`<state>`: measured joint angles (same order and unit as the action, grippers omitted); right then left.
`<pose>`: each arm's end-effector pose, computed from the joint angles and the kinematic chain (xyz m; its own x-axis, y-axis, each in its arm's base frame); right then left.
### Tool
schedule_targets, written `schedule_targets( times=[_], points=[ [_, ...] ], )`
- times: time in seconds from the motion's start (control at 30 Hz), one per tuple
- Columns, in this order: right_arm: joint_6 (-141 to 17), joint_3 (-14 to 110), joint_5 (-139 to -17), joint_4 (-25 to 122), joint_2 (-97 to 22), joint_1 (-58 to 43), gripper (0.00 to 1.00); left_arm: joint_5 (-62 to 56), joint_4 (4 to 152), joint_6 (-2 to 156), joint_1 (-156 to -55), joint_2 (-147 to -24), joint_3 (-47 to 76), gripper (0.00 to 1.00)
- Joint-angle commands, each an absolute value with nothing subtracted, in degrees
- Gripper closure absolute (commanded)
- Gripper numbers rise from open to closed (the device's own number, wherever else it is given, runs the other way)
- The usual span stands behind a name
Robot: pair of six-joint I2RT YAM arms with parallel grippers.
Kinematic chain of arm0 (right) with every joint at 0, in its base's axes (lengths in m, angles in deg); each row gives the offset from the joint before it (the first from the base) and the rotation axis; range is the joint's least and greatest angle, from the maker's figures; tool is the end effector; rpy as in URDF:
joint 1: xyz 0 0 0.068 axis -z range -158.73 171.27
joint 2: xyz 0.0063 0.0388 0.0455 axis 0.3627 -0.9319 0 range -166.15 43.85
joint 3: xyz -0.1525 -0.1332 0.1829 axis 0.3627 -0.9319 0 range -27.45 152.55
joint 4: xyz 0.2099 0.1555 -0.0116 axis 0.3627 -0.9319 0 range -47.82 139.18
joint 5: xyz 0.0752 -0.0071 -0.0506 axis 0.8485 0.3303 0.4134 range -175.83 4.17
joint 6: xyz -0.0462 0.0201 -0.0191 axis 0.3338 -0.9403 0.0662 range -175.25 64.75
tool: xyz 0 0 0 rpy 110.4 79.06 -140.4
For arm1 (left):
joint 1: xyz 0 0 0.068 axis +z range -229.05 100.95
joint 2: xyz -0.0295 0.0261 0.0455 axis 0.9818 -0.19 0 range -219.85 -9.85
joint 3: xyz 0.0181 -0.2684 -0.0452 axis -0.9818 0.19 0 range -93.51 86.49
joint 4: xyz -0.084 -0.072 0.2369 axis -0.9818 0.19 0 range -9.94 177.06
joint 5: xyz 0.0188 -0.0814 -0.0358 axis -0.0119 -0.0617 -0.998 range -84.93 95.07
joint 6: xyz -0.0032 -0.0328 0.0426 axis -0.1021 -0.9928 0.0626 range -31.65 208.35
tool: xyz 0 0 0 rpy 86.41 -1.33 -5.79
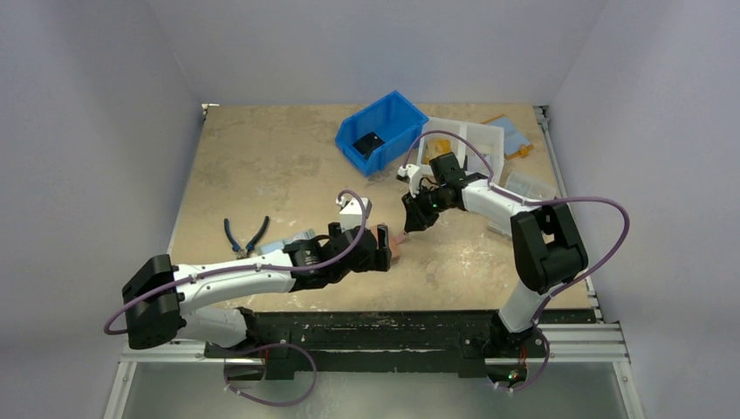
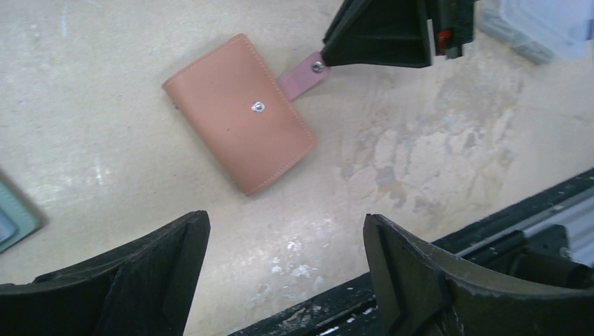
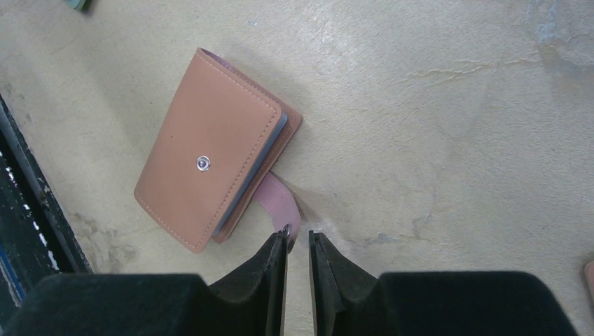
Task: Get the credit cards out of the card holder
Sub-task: Open the card holder at the center of the board.
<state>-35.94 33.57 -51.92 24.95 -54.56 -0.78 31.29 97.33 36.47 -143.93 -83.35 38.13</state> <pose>0.3067 0.1456 0.1826 -0.5852 -0.5332 -0.6109 -0.7957 0.5228 0.3060 0.1291 -0.2382 0.2455 -0.7068 -0.1549 -0.6902 0.1907 0.8978 -0.3969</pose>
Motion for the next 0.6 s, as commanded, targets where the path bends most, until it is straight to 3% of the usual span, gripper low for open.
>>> schedule_targets(
  times=[0.0,0.57],
  points=[
    [-34.95,35.28,-49.98,23.96,-54.75,-0.35,0.75,41.21,100.08,34.88,-145.27,-84.14,35.29,0.14],
    [-35.72,35.74,-48.68,23.78,-57.16,0.69,0.73,41.43,102.29,25.64,-145.34,-96.63,29.73,0.14]
  ],
)
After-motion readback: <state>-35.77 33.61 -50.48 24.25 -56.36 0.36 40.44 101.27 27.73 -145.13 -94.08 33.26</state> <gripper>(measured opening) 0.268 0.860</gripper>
